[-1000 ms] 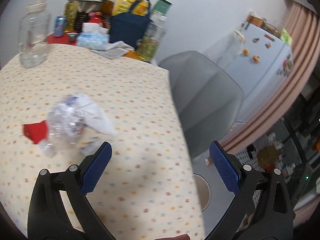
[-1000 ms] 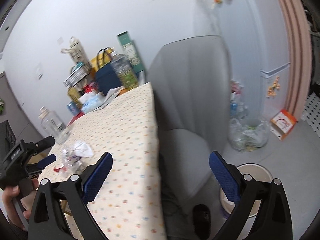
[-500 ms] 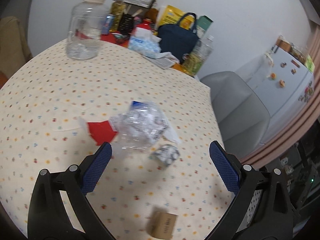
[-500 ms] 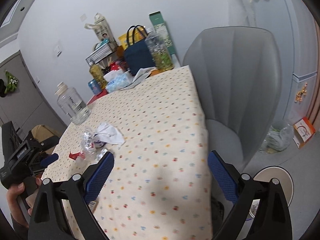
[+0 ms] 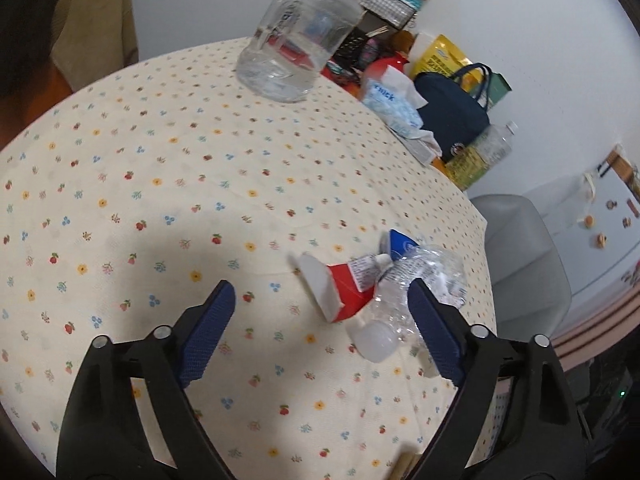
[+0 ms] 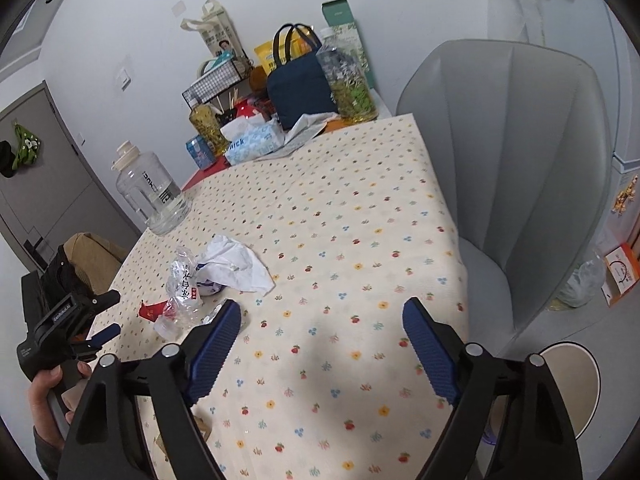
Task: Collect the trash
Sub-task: 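Grasp the red wrapper with the left gripper while right grasps the white tissue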
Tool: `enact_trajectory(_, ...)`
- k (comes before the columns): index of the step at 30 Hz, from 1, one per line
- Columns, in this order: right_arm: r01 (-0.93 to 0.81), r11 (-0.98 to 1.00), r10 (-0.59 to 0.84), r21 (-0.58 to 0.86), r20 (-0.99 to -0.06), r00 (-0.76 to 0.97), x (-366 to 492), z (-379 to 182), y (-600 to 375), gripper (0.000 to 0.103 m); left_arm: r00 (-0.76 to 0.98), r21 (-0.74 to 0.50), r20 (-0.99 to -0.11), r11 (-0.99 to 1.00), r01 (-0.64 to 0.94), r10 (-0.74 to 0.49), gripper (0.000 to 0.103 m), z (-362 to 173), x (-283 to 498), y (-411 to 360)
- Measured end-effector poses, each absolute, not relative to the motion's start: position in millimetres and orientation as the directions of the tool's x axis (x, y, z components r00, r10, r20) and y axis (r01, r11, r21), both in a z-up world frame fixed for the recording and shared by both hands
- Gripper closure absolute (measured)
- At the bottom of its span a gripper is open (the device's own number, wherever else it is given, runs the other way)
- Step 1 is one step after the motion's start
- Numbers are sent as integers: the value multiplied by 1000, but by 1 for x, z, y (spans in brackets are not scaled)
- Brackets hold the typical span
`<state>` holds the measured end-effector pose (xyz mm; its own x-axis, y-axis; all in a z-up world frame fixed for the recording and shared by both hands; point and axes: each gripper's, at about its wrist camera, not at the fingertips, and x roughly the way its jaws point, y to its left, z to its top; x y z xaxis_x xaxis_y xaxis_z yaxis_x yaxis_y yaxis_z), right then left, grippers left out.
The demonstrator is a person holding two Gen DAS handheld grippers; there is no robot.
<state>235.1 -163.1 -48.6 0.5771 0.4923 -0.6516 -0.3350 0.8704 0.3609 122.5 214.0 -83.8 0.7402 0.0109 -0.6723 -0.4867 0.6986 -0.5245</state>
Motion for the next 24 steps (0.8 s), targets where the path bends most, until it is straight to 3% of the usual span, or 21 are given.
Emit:
enact_trajectory(5, -341, 865, 501, 367, -662, 558, 246, -52, -152, 26, 738, -557, -675, 655, -510, 0, 25, -97, 132, 224)
enact_trajectory(9, -356, 863, 503, 357, -667, 550, 253, -53, -143, 28, 722, -545, -692, 655, -523, 0, 35, -105, 143, 219)
enact_trajectory(11, -364, 861, 507, 356, -670, 543, 256, -53, -138, 29, 712, -543, -702, 656, -524, -13, 45, -111, 150, 216)
enact_trajectory(13, -372, 857, 511, 356, -673, 535, 260, -55, -134, 31, 702, -551, -712, 645, -529, -32, 77, -118, 155, 215)
enact_trajectory(16, -392, 856, 509, 338, -688, 517, 265, -59, -123, 34, 701, -561, -712, 636, -530, -44, 96, -122, 154, 216)
enact_trajectory(24, -421, 848, 509, 322, -717, 477, 284, -64, -92, 40, 737, -538, -674, 653, -534, 47, 97, -96, 125, 224)
